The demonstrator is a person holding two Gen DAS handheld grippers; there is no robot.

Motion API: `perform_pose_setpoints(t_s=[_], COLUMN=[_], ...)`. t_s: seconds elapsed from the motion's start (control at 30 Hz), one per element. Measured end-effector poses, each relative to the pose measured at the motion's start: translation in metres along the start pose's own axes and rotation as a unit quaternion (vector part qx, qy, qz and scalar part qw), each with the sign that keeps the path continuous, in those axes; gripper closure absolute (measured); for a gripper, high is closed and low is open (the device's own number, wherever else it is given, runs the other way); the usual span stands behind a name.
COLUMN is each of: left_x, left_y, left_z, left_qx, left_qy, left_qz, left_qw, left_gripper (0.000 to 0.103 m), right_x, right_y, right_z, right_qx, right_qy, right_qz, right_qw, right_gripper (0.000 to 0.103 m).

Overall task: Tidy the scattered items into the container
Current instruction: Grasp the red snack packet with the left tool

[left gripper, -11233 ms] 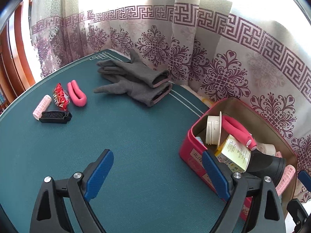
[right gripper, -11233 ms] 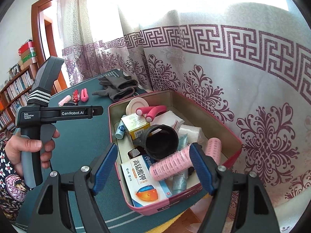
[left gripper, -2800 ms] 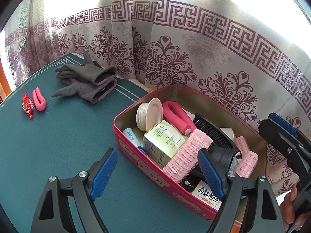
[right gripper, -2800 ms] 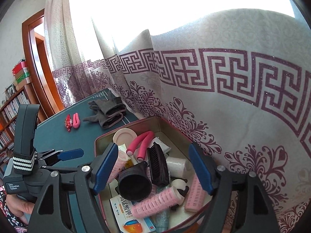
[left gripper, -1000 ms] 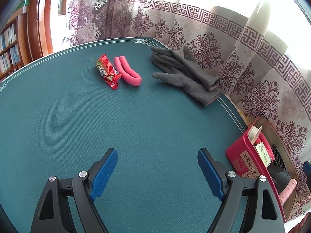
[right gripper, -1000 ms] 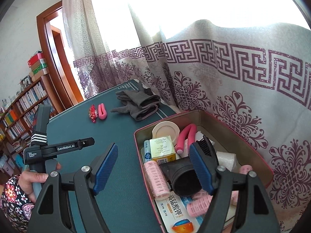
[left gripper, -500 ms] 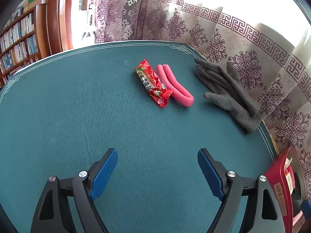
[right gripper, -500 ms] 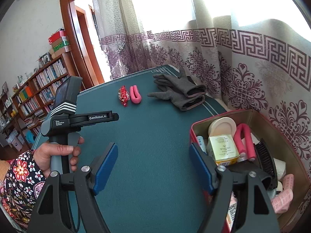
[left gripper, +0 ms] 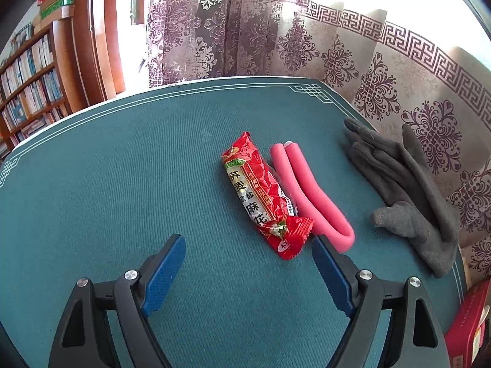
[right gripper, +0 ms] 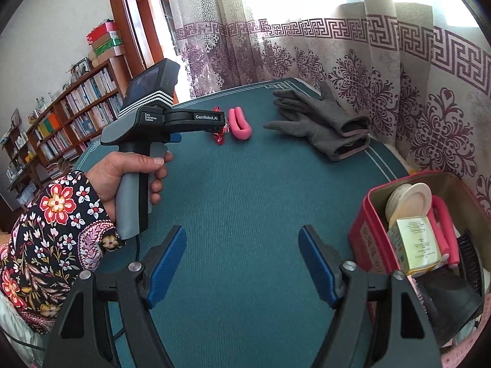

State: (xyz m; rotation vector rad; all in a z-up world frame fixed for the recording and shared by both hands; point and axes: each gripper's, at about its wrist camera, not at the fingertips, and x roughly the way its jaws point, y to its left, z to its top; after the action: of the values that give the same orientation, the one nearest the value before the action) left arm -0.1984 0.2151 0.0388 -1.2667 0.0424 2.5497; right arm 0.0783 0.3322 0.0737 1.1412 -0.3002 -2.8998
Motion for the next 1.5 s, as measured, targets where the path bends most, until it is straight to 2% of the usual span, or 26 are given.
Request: perform_pose_setpoints(t_s=[0.23,0.53,0.77,1.07,1.13,1.2,1.23,1.5], left_x=[0.021,0.003,0.012,0.046,0.047,0.044,0.043,0.021], left_y=[0.010,0.040,0.030,0.018,0.019,0.022,0.023,0.042], left_z=[0.008,0.012,0.023,0.037,0.037,0.038,0.038,0.021], left_qx=[0.002,-0.045,-0.038,-0.004,0.006,0.010,0.011,-0.012], left_qy=[0.000,-0.015,-0.026,-0.018,-0.020,-0.024,-0.022,-0.016], left_qz=[0.011,0.005,0.002,0.046,0.059,0.052,0.053,0.021], left_qw=[0.9999,0.9988,0.9989,0.9988,0.9980,0.9983,0.9983,0.9996], left_gripper=[0.017,0.017,0.017,0.018,0.028,0.055,0.062,0.065], right_x=[0.017,0.028,0.030,0.032,0.034,0.035,0.035,0.033], right_y=[-0.006,-0.009,-0.010,-0.014,-0.014,-0.013,-0.013,-0.006], right_z=[-0.001,-0.003,-0.004,-0.005,-0.005,-0.006,-0.005,-0.001], right_qx=[0.011,0.020,0.023,0.027,0.029,0.029,0.029,0.022], right_qy=[0.019,0.030,0.031,0.039,0.042,0.045,0.046,0.042], right_qz=[0.003,0.015,0.016,0.008,0.008,0.007,0.007,0.000], right_qw=[1.000,0.999,0.999,0.999,0.999,0.999,0.999,0.999], right_gripper=[0.024,0.024,0.024,0.024,0.024,0.024,0.024,0.024])
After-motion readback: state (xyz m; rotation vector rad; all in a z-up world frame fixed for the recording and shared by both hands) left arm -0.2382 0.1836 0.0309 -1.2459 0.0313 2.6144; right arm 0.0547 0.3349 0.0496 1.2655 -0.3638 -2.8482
